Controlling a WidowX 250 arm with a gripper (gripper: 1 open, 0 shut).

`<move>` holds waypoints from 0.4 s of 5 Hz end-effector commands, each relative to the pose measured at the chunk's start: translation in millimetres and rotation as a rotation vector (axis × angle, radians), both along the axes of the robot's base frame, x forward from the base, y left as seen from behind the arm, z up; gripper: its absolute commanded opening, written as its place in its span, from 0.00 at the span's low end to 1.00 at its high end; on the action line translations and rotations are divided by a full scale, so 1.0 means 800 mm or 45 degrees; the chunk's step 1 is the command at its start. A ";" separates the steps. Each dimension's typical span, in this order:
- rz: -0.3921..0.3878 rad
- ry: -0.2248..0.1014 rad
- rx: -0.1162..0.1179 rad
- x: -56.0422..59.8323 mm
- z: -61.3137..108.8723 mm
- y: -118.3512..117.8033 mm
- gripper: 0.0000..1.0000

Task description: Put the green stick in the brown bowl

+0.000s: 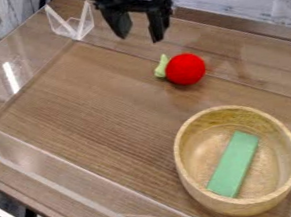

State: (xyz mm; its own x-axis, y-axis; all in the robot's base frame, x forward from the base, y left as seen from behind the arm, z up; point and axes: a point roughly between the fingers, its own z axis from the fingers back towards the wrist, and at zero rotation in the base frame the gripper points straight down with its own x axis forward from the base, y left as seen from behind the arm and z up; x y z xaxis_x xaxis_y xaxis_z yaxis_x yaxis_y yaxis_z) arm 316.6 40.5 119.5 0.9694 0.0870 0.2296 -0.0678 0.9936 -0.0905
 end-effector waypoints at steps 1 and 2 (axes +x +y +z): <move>0.018 -0.035 0.003 0.003 -0.004 -0.010 1.00; -0.020 -0.049 0.020 0.004 0.004 -0.025 0.00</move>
State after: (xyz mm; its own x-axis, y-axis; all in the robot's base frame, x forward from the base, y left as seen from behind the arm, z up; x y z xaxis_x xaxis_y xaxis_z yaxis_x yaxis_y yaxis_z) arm 315.2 17.4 108.1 0.9736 0.0623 0.2196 -0.0447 0.9954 -0.0842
